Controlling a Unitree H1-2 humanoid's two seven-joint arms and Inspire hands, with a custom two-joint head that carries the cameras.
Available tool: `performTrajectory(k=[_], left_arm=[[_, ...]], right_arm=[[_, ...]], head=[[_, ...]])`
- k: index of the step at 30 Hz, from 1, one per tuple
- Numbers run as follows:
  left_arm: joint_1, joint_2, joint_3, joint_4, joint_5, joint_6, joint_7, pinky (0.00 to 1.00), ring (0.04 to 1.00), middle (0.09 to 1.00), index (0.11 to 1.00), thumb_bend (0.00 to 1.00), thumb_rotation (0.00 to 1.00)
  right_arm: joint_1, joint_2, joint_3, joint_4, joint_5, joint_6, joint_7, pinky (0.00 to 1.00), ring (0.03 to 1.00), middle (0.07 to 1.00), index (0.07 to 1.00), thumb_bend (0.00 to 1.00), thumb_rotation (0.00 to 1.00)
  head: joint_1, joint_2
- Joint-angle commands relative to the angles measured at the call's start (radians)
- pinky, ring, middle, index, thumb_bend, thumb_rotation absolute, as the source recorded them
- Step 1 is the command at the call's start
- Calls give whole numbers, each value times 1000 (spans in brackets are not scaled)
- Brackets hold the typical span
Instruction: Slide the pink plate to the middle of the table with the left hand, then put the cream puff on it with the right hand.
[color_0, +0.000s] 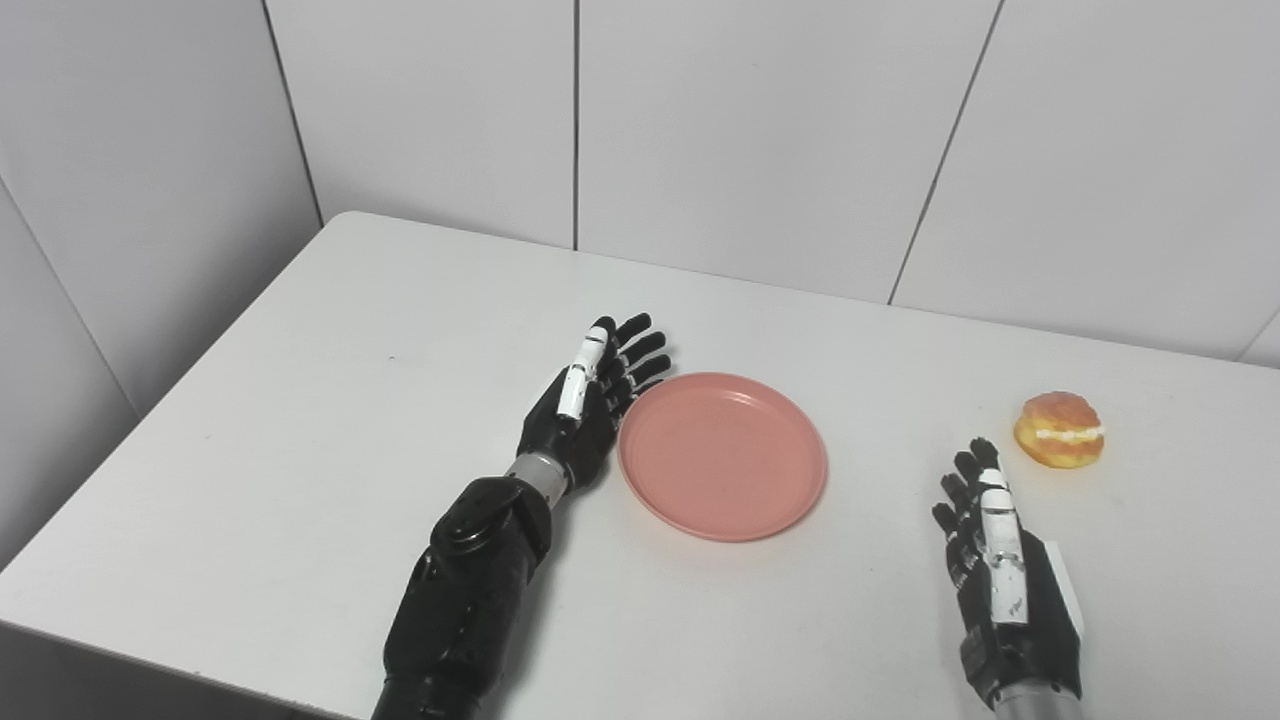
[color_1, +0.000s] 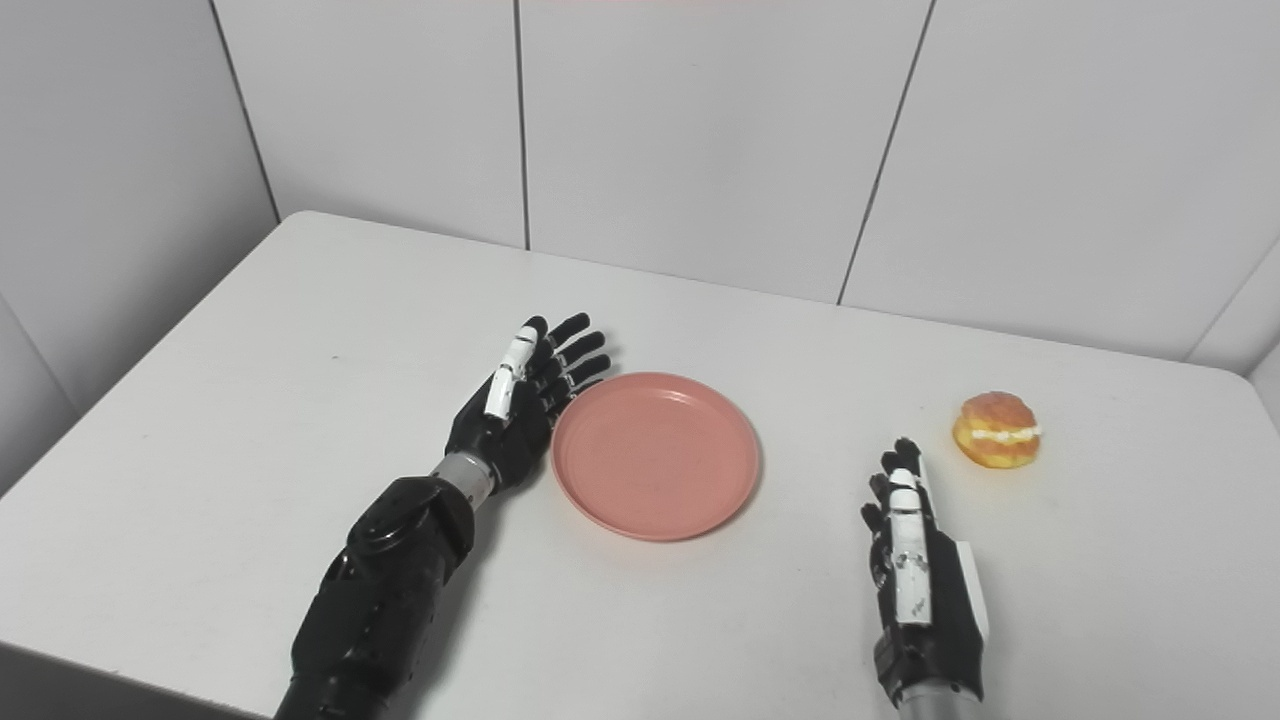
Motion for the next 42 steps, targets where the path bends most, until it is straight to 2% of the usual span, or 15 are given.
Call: performTrajectory(k=[1, 4, 11, 16, 24, 30, 42], left_arm=[[22, -14, -18, -8, -6, 44, -11, 899, 890, 897, 878, 366, 1000], [48, -27, -29, -29, -9, 52, -17, 900, 889, 897, 876, 367, 1000], [88, -29, -50, -72, -33, 66, -45, 916, 907, 917, 900, 370, 1000], [112, -35, -40, -108, -51, 91, -43, 927, 916, 925, 905, 371, 1000], [119, -28, -32, -125, -61, 95, -46, 929, 924, 931, 910, 374, 1000], [129, -22, -31, -127, -48, 72, -46, 922, 917, 925, 907, 372, 1000], [149, 5, -27, -134, -29, 18, -49, 935, 929, 940, 918, 365, 1000]], right_arm=[[-31, 9, 10, -45, -16, 8, -4, 1000, 1000, 1000, 1000, 218, 1000], [-33, 9, 16, -51, -26, 19, -2, 1000, 1000, 1000, 1000, 222, 1000], [-37, 15, 22, -35, -19, -7, 7, 1000, 1000, 1000, 1000, 263, 1000], [-41, 29, 26, -33, -26, 4, -3, 1000, 1000, 1000, 1000, 270, 1000], [-47, 40, 29, -28, -41, 13, -9, 1000, 1000, 1000, 1000, 242, 1000], [-48, 45, 29, -20, -47, -8, -15, 1000, 1000, 1000, 1000, 243, 1000], [-75, 46, 23, -40, -79, -51, -31, 1000, 995, 998, 1000, 248, 1000]], head=[[-10, 5], [-34, 15], [-75, 30], [-111, 38], [-152, 38], [-219, 29], [-301, 1]])
